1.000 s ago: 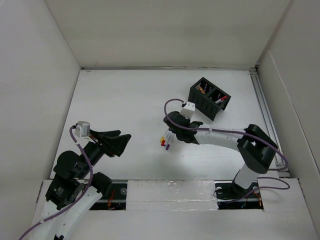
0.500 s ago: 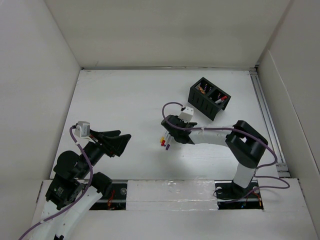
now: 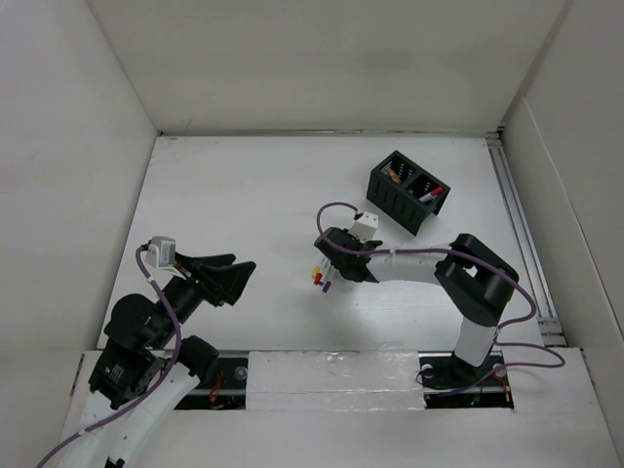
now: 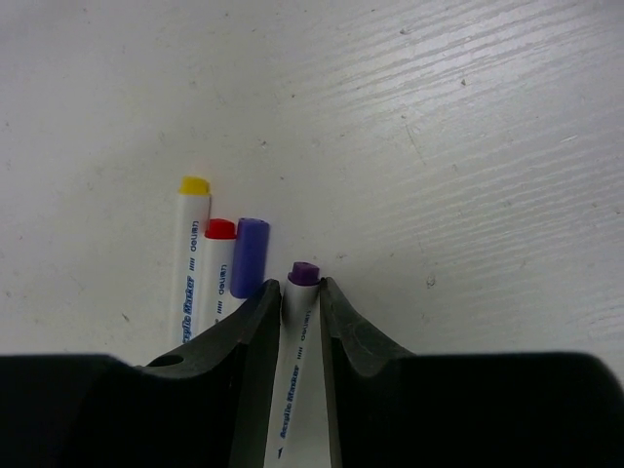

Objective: Organize the desk

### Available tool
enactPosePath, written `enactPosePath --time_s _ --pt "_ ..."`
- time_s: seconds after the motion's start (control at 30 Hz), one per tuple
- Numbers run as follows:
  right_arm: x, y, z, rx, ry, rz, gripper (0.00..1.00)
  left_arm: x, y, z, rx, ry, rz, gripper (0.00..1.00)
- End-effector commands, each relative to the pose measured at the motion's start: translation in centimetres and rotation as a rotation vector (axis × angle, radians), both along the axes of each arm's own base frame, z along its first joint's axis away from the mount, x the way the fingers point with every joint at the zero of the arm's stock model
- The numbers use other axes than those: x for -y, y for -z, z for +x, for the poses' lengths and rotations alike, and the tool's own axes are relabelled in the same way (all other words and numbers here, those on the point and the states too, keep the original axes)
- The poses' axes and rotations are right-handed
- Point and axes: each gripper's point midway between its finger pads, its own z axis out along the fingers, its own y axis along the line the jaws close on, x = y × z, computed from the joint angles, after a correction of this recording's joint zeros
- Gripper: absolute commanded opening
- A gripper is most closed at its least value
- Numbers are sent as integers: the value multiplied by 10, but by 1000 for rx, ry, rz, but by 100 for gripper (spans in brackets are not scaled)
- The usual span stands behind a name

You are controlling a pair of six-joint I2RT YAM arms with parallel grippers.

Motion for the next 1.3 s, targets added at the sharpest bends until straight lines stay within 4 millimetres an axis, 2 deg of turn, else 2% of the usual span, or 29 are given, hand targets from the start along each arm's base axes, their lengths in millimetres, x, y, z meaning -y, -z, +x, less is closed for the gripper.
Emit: enactPosePath --time_s 0.0,0.1,0.2,0.23,0.27,0.4,0.6,0.8,0.97,1.03,1.07,1.1,1.17,1.23,1.27 --pt "14 11 -13 -33 10 -51 28 3 -9 -1 42 16 -18 67" --pt "16 10 -17 -49 -5 -65 27 3 -8 -1 34 18 -13 66" --pt "17 10 -20 -64 -27 -80 33 2 -9 -1 43 13 -19 66" --pt "16 10 -20 -69 -34 -84 36 2 -9 -1 43 16 -19 66" --pt "9 9 -22 -74 -51 -80 36 2 -9 -1 40 15 -17 66" --pt "5 12 -29 -103 -85 -118 37 2 -9 -1 43 12 -19 66" --pt "1 30 -34 -158 -118 -141 36 1 -9 -1 44 12 -20 66" --pt "6 37 -39 -181 -122 -162 27 1 -9 -1 41 12 -18 66" --pt "16 44 -45 -210 -121 -163 10 1 -9 -1 39 12 -17 66" --pt "17 36 -44 -189 -114 -148 3 2 -10 -2 46 15 -19 67" --pt "21 23 -40 -157 -87 -112 0 3 -9 -1 38 17 -18 67" --pt "21 23 -40 -157 -87 -111 0 3 -9 -1 38 17 -18 67" --pt "25 11 -37 -113 -57 -91 0 3 -8 -1 34 15 -13 66" --pt "25 -19 -28 -27 -26 -30 0 2 -10 -1 44 15 -18 67" --pt "28 -23 -29 -10 -23 -21 0 3 -9 -1 40 16 -15 67"
